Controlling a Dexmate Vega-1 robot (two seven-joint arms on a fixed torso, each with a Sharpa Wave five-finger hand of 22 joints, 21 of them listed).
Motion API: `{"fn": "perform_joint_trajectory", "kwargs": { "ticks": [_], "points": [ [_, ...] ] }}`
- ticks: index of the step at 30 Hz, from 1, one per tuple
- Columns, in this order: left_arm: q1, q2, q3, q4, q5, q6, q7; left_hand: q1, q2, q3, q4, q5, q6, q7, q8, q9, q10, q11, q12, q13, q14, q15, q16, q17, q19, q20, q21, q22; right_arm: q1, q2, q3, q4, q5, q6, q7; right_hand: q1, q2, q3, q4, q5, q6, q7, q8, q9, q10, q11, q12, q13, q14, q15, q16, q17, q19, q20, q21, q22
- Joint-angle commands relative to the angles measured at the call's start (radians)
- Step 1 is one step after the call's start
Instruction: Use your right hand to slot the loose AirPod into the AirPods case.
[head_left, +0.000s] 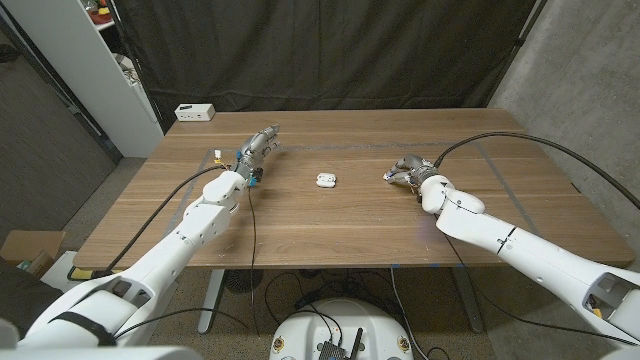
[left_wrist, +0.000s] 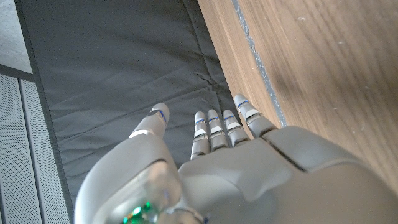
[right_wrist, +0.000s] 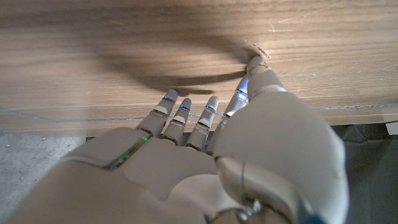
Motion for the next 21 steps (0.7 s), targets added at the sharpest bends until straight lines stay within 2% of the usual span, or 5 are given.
{"fn": "perform_joint_trajectory", "kwargs": {
  "ticks": [1,12,15,20,21],
  "points": [
    [-0.013,-0.002,0.001,0.025,-0.004,-0.016,-0.022,-0.006,0.004,0.002,-0.002,0.005,0.004,-0.001,0.003,0.002,0.007,0.001,0.003,0.005,0.007,0.001,0.004,0.002,0.006,0.006,-0.002,0.003,-0.03,-0.007,0.024,-0.054,0.016,0.008,-0.026,0.004,0.007,-0.008,0.0,0.003,0.004,0.005,0.007,0.008,0.016,-0.006,0.009,0.005,0.013,-0.163,0.0,0.005,0.014,-0.013,0.0,0.005],
    [0.0,0.013,-0.002,0.008,-0.007,-0.029,-0.046,-0.008,0.004,0.002,-0.002,0.005,0.005,-0.003,0.003,0.002,0.006,0.001,0.002,0.006,0.008,0.001,0.005,0.002,0.007,0.006,-0.003,0.003,-0.035,-0.041,0.022,-0.161,0.013,-0.019,0.017,0.001,0.008,-0.014,0.003,0.001,0.007,0.01,0.01,0.017,0.018,-0.001,0.007,0.008,0.022,-0.163,-0.001,0.005,0.024,-0.011,0.001,0.005],
    [0.004,0.023,0.001,-0.004,-0.006,-0.018,-0.051,-0.008,0.006,0.003,-0.003,0.005,0.031,-0.024,0.012,0.002,0.005,0.001,0.002,0.006,0.006,0.001,0.003,0.001,0.006,0.006,-0.005,0.003,-0.036,-0.044,0.021,-0.182,0.017,-0.023,0.029,0.0,0.009,-0.015,0.004,0.0,0.006,0.01,0.01,0.018,0.019,0.002,0.007,0.009,0.024,-0.162,-0.001,0.006,0.027,-0.009,0.001,0.005],
    [0.019,0.034,-0.004,-0.02,-0.009,-0.019,-0.05,-0.001,0.007,0.007,-0.011,0.007,0.064,-0.031,0.022,0.002,0.003,0.001,0.001,0.006,0.002,0.001,0.002,0.0,0.003,0.008,-0.008,0.003,-0.03,-0.039,0.013,-0.227,0.028,-0.04,0.06,-0.003,0.011,-0.018,0.006,-0.001,0.005,0.011,0.008,0.019,0.022,0.001,0.007,0.011,0.034,-0.159,0.002,0.007,0.033,-0.004,0.002,0.005],
    [0.019,0.034,-0.004,-0.019,-0.009,-0.021,-0.051,0.0,0.007,0.007,-0.012,0.007,0.07,-0.035,0.023,0.002,0.004,0.001,0.001,0.006,0.001,0.001,0.001,0.0,0.003,0.008,-0.008,0.003,-0.029,-0.039,0.012,-0.227,0.029,-0.041,0.061,-0.003,0.012,-0.02,0.005,-0.001,0.01,0.013,0.009,0.02,0.025,0.013,0.007,0.012,0.041,-0.16,0.003,0.008,0.036,-0.001,0.002,0.005]
  ]
}}
